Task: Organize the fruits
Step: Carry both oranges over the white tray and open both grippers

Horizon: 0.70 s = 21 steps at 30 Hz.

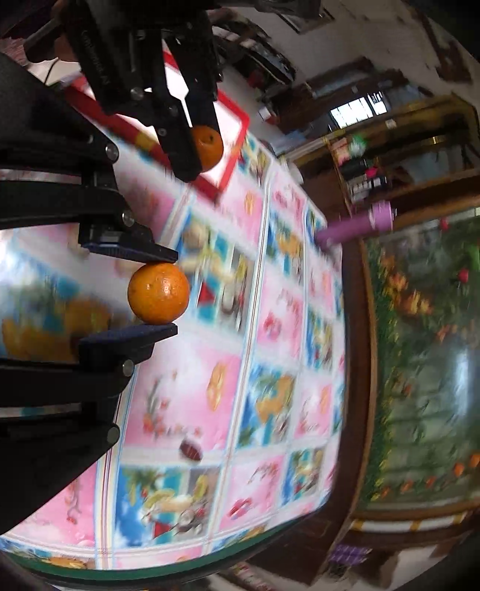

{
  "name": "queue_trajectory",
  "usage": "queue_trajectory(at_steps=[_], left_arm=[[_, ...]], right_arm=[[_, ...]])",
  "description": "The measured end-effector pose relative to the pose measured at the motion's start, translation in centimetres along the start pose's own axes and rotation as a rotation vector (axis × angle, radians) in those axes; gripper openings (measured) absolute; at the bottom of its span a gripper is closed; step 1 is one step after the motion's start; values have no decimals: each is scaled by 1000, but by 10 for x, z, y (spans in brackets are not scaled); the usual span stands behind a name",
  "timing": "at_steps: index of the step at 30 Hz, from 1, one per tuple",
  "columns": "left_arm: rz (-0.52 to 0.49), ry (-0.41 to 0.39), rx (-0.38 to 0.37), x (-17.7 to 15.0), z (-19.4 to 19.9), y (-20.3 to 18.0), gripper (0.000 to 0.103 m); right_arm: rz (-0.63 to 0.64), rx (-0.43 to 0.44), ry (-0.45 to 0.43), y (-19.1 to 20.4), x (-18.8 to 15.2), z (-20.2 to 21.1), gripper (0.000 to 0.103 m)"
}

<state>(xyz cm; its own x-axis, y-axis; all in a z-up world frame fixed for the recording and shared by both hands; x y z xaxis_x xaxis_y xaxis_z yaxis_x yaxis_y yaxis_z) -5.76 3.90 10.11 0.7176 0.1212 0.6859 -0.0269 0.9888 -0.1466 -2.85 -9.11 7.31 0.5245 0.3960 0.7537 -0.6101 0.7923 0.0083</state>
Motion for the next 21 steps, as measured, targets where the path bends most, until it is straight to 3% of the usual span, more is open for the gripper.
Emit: queue_trajectory(at_steps=[5, 10, 15, 21], left_arm=[[72, -95, 134, -19, 43, 53, 36], [145, -142, 238, -38, 70, 106, 36], [219, -136, 304, -57, 76, 151, 36], [291, -67, 344, -79, 59, 191, 36]], right_arm=[[98, 75, -21, 62, 19, -10, 31], [171, 146, -7, 119, 32, -31, 31], [235, 192, 26, 170, 35, -54, 31], [261, 214, 91, 199, 26, -81, 31]])
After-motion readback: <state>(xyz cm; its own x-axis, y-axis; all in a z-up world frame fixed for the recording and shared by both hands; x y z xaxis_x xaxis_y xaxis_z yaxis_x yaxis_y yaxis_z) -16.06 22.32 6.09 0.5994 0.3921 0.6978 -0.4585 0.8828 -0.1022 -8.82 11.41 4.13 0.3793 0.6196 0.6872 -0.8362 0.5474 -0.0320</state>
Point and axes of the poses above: each gripper's, at about its wrist camera, not at the fingertips, and z roughly against the way its jaws point, y to its left, x to its top, the point moved 1 cm from there along -z, roughly the way its jaws point, and after that the axes turned 14 degrees about z, right-handed, at the moved point
